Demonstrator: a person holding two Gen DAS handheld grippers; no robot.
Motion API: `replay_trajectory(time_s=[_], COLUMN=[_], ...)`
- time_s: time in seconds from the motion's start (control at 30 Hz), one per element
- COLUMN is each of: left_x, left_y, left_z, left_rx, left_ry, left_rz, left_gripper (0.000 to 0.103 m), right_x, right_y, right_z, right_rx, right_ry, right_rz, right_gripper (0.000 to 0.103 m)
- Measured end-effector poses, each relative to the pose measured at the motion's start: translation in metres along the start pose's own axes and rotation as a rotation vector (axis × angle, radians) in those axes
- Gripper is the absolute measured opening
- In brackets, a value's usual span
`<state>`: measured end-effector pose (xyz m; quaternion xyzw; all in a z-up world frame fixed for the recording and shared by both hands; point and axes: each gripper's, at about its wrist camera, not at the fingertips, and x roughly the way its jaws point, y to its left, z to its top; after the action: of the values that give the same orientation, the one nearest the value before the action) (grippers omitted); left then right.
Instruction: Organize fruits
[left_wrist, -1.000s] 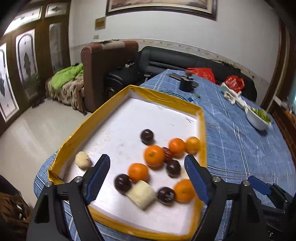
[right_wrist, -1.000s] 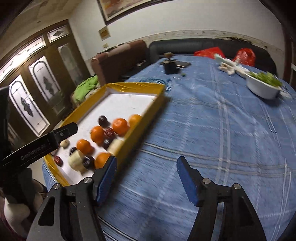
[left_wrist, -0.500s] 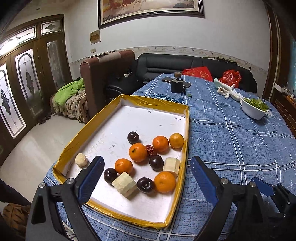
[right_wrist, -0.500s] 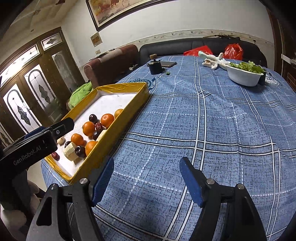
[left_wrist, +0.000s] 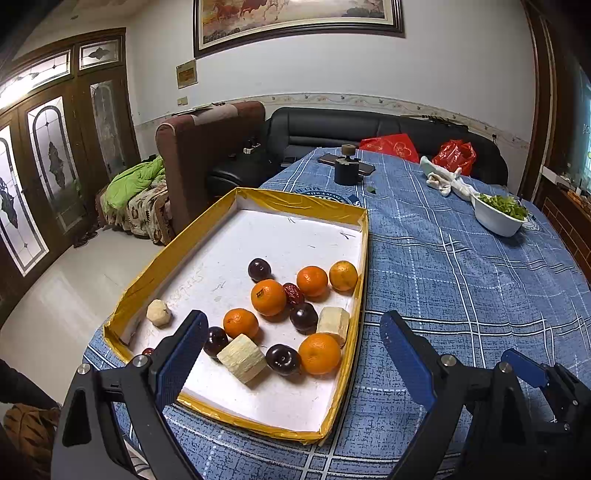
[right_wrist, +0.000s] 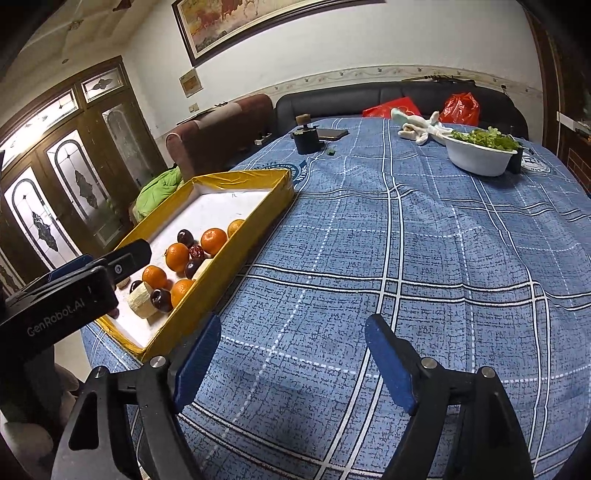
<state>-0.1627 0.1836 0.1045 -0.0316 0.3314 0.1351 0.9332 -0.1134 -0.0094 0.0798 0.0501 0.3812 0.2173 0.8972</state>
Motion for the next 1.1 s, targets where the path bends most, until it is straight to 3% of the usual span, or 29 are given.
replay_trajectory(time_s=[0.3,0.4,0.5,0.6,0.7,0.93,1.1], left_x=[-0.013,-0.035,-0.065,-0.077,-0.078,-0.054,-0.034], left_y=[0.005,0.005,0.003,0.005,0.007,0.019,0.021], left_z=[-0.001,-0.003,-0.006,-0.007,-0.007,-0.001,-0.006], left_rx=[-0.019,-0.02,-0.02,-0.035,-0.049,-0.08,-0.098], left_ry=[-0.05,-0.173,-0.326,-0.376,-0.37,-0.215,-0.137], left_rz=[0.006,0.09,0.178,0.231,0.267,0.155,0.134], left_gripper=[0.094,0.094,0.103,0.103,0.103,0.103,0.103], right_x=[-0.004,-0.007,-0.01,-0.011,-0.012,-0.011,-0.006], right_y=[0.006,0.01,0.015,0.018,0.017,0.016,0.023], right_z=[-0.004,-0.005,-0.007,-0.008,-0.008,-0.009,-0.013], right_rx=[-0.009,-0.023,-0.042,-0.055,-0.054,-0.056,-0.093], right_ry=[-0.001,-0.007,-0.019,-0.022,-0.025,-0.025,-0.018], right_rz=[-0.007,-0.006,-0.005,-0.003,0.001,0.001,-0.002], right_gripper=[0.087,0.087,0.087,0.088,0.088,0.088,0.088])
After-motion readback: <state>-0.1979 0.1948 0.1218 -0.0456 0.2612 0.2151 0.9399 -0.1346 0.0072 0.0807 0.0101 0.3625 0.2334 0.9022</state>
